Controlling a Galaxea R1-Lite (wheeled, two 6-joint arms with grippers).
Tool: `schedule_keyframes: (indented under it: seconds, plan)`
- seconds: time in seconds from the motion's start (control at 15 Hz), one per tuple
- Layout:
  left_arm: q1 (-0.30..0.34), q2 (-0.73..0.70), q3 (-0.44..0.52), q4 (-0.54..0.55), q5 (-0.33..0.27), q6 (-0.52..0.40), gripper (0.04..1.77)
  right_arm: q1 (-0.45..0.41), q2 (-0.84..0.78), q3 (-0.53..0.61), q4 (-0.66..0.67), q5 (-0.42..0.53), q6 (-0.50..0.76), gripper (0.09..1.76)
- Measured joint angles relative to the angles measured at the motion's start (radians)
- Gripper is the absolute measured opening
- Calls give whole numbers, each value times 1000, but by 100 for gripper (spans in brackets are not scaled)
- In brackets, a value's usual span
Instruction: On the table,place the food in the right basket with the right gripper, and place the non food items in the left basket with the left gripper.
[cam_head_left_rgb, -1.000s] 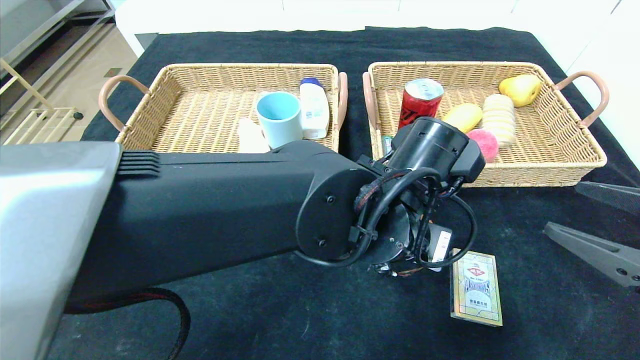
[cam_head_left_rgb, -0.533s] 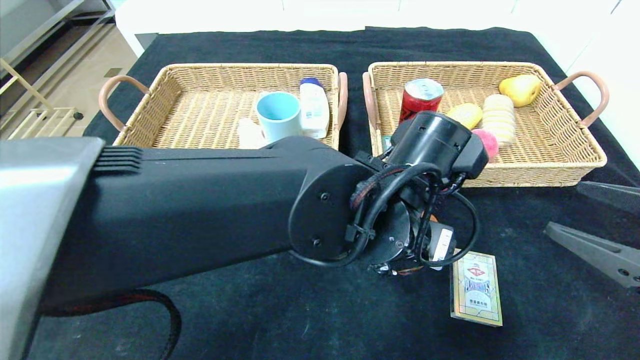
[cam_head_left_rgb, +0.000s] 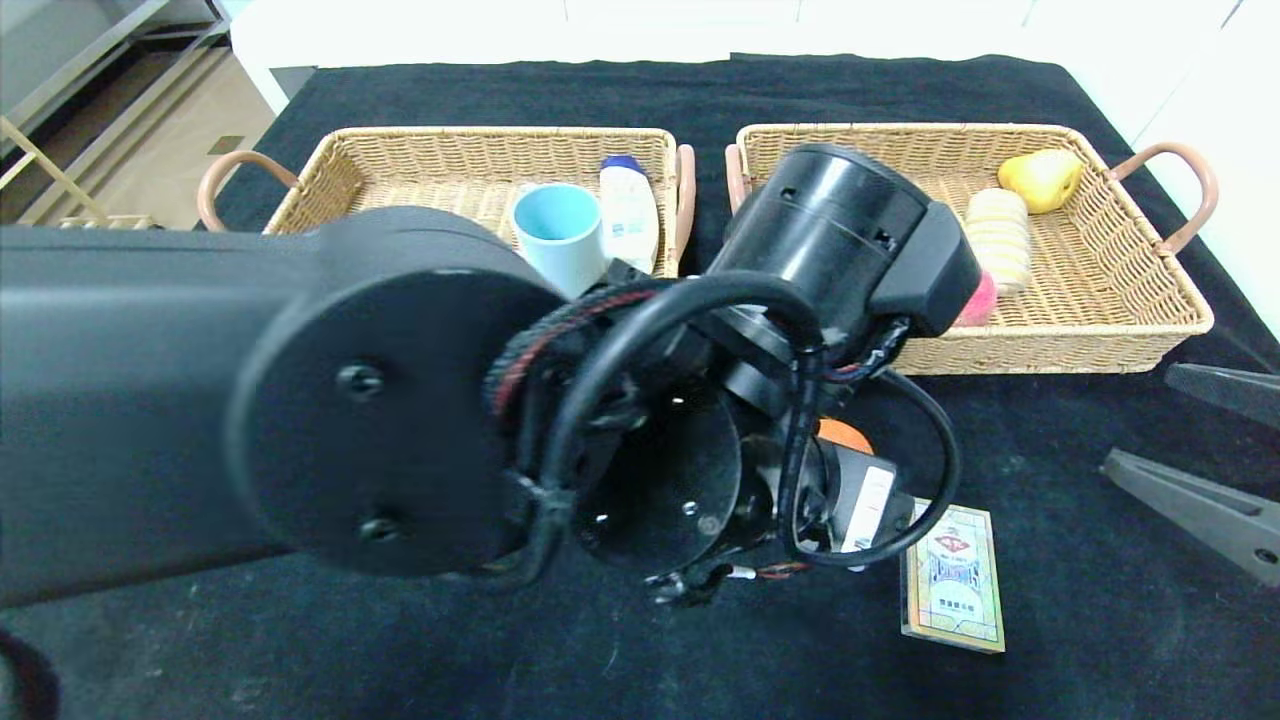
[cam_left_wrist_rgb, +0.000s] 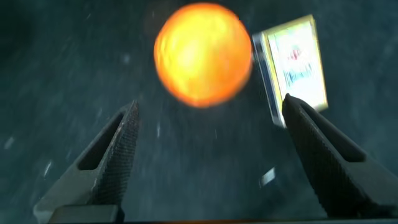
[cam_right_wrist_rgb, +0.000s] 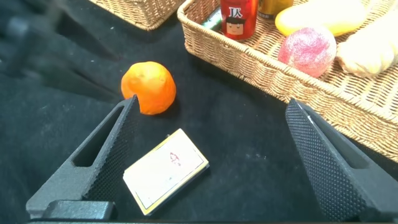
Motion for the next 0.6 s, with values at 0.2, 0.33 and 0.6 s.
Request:
schedule_keyframes:
  seconds: [0.2, 0.33, 0.6]
  plan:
    - [-13, -126, 161, -53, 22, 2, 167, 6, -1, 5, 10, 2, -1, 171]
    - [-1, -214, 293, -215, 33, 8, 168, 8, -1, 6, 22, 1, -2, 171]
    - [82, -369, 594, -521, 35, 111, 169, 11, 4, 8, 21, 2, -4, 171]
